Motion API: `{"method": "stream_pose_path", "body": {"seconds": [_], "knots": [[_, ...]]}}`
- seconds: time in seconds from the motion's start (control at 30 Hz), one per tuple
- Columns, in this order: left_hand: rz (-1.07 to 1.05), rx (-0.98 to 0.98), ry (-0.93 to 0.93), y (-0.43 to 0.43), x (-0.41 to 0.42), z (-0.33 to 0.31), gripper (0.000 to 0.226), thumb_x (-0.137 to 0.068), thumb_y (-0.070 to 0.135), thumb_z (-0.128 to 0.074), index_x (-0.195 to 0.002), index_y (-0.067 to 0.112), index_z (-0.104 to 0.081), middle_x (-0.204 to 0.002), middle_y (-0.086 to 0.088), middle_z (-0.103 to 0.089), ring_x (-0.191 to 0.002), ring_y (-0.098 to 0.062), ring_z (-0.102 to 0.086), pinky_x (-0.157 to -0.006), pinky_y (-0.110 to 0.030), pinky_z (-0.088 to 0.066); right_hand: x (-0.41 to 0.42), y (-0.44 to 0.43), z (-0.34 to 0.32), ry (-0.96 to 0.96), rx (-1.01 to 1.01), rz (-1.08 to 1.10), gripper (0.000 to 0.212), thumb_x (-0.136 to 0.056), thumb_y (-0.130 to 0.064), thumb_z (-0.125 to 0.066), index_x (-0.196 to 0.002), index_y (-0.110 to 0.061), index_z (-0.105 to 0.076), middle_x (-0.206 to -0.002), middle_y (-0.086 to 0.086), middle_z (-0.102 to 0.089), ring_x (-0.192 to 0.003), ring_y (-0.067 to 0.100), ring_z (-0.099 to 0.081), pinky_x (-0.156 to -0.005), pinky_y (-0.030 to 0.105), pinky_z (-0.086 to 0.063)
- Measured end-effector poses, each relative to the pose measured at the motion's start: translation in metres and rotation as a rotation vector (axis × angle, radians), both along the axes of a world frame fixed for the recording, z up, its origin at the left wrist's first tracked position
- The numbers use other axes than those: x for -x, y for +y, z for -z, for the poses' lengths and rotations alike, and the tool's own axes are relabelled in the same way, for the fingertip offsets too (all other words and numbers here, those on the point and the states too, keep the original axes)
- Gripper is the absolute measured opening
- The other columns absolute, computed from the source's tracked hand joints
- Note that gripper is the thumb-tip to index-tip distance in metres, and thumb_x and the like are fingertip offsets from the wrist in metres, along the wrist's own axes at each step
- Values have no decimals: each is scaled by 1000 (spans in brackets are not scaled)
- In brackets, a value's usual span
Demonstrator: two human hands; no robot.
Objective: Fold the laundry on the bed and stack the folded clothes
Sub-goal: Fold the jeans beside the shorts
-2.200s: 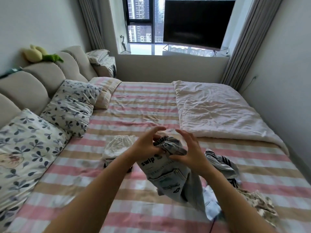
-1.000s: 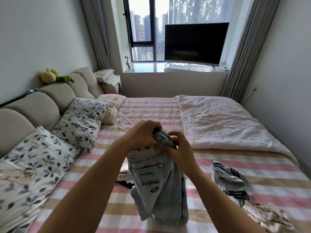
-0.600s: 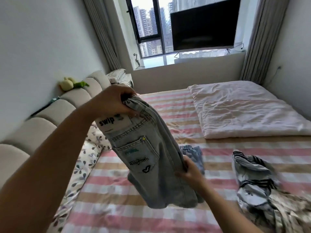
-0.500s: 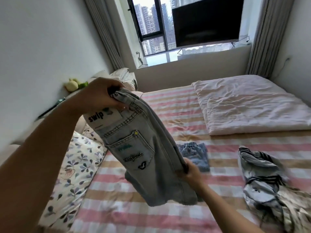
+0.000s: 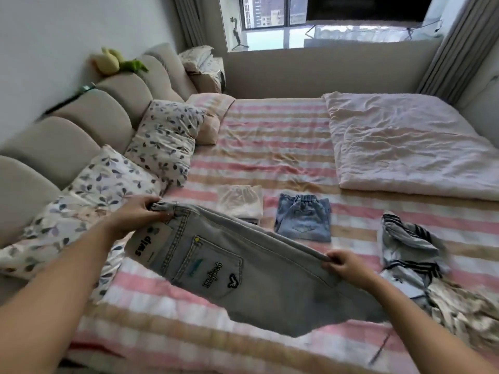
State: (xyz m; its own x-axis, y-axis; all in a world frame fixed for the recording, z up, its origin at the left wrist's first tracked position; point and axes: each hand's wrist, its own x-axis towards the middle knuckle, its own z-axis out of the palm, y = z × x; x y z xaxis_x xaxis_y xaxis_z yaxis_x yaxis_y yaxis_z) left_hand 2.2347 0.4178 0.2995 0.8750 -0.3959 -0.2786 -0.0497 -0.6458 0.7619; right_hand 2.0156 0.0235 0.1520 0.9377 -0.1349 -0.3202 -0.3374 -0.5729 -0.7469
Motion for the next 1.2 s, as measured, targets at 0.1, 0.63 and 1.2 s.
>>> {"method": "stream_pose_path", "body": {"seconds": [0.1,0.63,1.2], "knots": [[-86,29,183,7,4,94,10,-79,10,-70,-88,11,-68,-79,-4,-70,-68,-13,-65,-57,-18,-51,-5,-11,17,139,103,-44,20,-85,-12,-65,-68,-14,-57,-58,-9,-48,-56,4,-41,-53,16,-33],[-239,16,277,2,-38,443,18,-76,0,-70,-89,11,-64,-79,-6,-66,-66,-16,-59,-57,-23,-49,-79,-17,281,195,402,-25,10,-84,-20,-67,-81,-10,-68,-78,7,-67,-81,28,-62,-63,33,-37],[416,-31,-304,-190,25,451,30,-77,-3,-62,-106,2,-64,-105,-13,-64,-101,-30,-58,-87,-38,-47,-67,-10,303,-188,540,351,25,-76,-18,-59,-97,-9,-69,-96,12,-67,-88,35,-61,-81,47,-46]]}}
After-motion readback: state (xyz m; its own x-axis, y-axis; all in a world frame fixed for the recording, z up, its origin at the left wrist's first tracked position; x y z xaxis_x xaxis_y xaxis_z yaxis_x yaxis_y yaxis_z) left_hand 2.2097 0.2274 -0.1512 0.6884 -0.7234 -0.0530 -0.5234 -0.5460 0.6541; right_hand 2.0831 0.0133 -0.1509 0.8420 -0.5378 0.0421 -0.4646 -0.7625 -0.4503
